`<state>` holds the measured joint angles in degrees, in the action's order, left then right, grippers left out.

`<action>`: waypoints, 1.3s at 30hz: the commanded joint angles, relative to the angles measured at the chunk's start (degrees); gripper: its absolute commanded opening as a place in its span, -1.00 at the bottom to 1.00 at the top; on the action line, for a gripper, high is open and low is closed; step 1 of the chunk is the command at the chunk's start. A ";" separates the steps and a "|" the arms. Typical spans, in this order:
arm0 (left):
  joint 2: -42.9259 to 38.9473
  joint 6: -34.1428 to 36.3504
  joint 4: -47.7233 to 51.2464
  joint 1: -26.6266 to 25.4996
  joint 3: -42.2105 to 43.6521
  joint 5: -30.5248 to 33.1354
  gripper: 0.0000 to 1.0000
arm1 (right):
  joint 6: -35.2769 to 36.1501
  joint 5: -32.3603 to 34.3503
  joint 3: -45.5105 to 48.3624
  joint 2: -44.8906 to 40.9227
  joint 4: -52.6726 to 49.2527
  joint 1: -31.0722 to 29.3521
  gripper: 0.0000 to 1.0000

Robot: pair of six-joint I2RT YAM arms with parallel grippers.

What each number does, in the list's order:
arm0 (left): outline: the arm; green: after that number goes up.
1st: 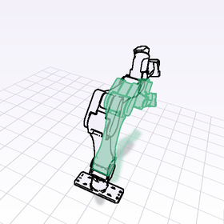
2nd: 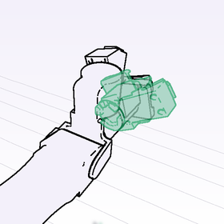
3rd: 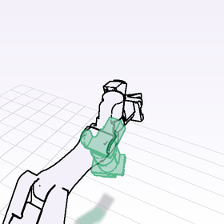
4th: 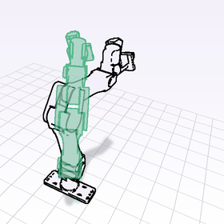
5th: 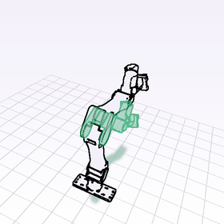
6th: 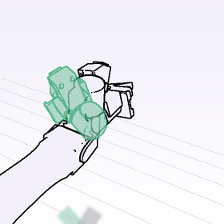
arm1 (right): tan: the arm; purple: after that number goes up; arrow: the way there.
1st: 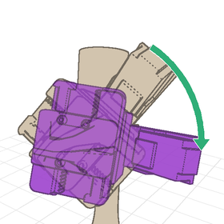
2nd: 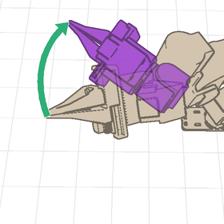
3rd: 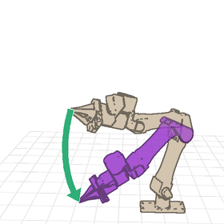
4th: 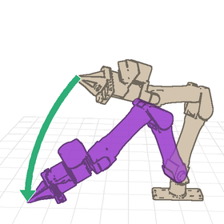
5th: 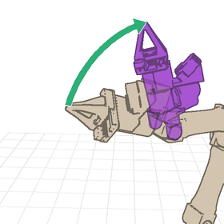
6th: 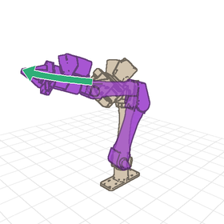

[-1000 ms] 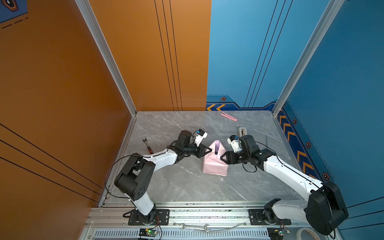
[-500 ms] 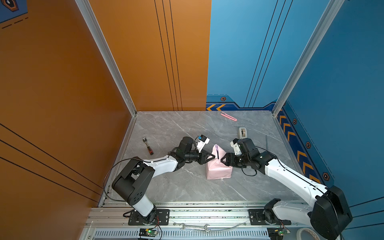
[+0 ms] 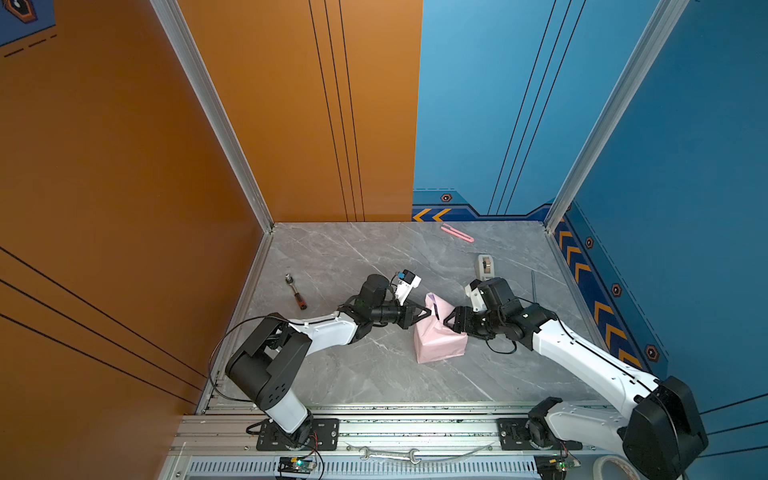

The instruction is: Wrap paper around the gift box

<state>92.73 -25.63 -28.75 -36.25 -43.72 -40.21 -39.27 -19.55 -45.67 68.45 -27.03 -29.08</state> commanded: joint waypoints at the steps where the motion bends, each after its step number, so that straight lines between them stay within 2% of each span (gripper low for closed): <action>1: -2.00 0.62 1.77 -2.02 2.36 2.31 -0.95 | -2.26 0.76 1.59 -0.78 -6.06 0.84 0.39; 5: -4.25 1.02 1.73 -3.38 3.55 6.74 -0.95 | -5.93 -0.17 0.83 -3.04 -7.32 1.13 0.42; 12: -9.66 2.81 1.77 -7.20 6.77 18.04 -0.90 | -13.32 1.87 3.48 -7.80 -9.85 0.10 0.48; 14: -10.86 3.12 1.77 -7.75 7.67 19.87 -0.78 | -15.68 1.26 5.56 -8.79 -7.81 -0.08 0.49; 16: -11.43 3.04 1.77 -7.94 8.11 20.03 -0.53 | -16.71 1.20 6.87 -9.44 -5.95 -0.51 0.49; 21: -9.10 2.71 0.45 -7.75 7.96 17.43 -0.35 | -15.85 0.12 7.31 -9.03 -3.38 -0.63 0.49; 24: -6.96 1.84 -1.34 -7.49 7.52 15.76 -0.44 | -16.18 -1.57 7.01 -8.68 -2.15 -0.63 0.50; 28: -5.61 0.50 -3.65 -7.56 6.90 14.42 -0.77 | -16.82 -2.34 5.31 -9.11 -4.77 -0.58 0.54; 31: -6.36 -0.34 -4.37 -7.78 7.30 15.47 -0.94 | -18.80 -3.20 4.95 -10.02 -6.78 -0.52 0.60; 33: -7.84 -0.59 -4.47 -8.37 8.28 18.72 -1.00 | -21.32 -3.97 5.84 -10.82 -6.26 -0.69 0.65; 39: -11.96 -0.92 -4.40 -10.36 11.35 26.61 -1.00 | -25.09 -5.89 6.93 -11.94 -5.93 0.57 0.71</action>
<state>82.78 -26.06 -33.45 -45.58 -33.89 -18.57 -61.04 -22.90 -39.40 57.30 -31.11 -29.06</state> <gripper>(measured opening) 0.045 0.851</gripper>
